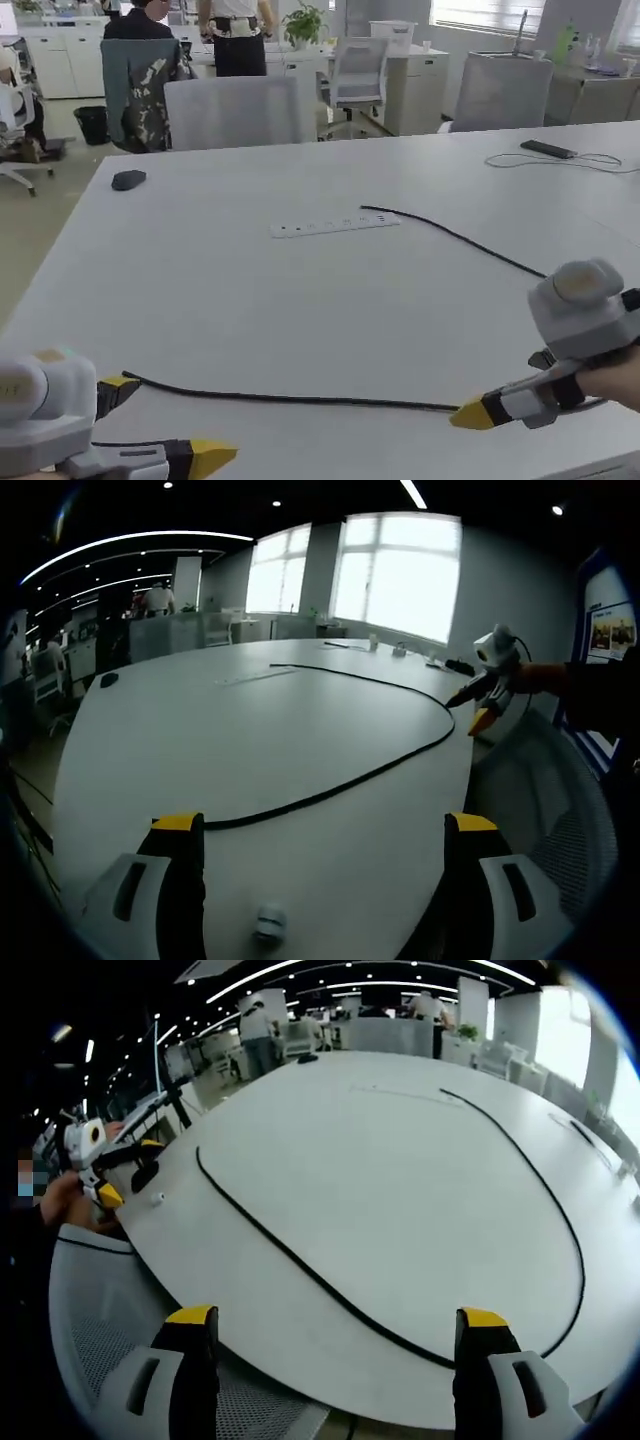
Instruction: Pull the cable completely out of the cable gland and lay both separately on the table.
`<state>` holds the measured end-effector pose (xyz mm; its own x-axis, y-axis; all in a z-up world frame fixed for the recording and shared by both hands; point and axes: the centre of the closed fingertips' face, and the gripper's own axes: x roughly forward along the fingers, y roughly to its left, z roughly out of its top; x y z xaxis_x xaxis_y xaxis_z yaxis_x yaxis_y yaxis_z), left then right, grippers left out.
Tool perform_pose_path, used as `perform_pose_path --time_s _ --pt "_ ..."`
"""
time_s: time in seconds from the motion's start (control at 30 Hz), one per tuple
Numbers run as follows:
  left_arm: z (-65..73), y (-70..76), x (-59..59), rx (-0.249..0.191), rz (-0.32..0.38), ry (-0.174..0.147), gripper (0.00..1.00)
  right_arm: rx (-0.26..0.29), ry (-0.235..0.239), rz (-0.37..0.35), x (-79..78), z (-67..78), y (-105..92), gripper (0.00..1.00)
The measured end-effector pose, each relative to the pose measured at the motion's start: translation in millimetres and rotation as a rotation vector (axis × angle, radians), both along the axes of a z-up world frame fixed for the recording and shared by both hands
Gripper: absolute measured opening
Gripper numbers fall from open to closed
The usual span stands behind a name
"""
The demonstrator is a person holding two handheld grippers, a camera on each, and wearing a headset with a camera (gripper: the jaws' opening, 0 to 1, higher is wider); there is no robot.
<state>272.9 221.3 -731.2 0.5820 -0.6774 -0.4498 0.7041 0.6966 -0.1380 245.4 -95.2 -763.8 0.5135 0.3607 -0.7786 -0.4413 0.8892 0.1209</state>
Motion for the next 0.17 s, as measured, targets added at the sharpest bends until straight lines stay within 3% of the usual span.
perform_pose_path --time_s 0.17 --pt "1.4 1.7 1.8 0.021 0.010 0.017 1.00 0.008 -0.017 0.013 3.8 -1.7 2.6 0.99"
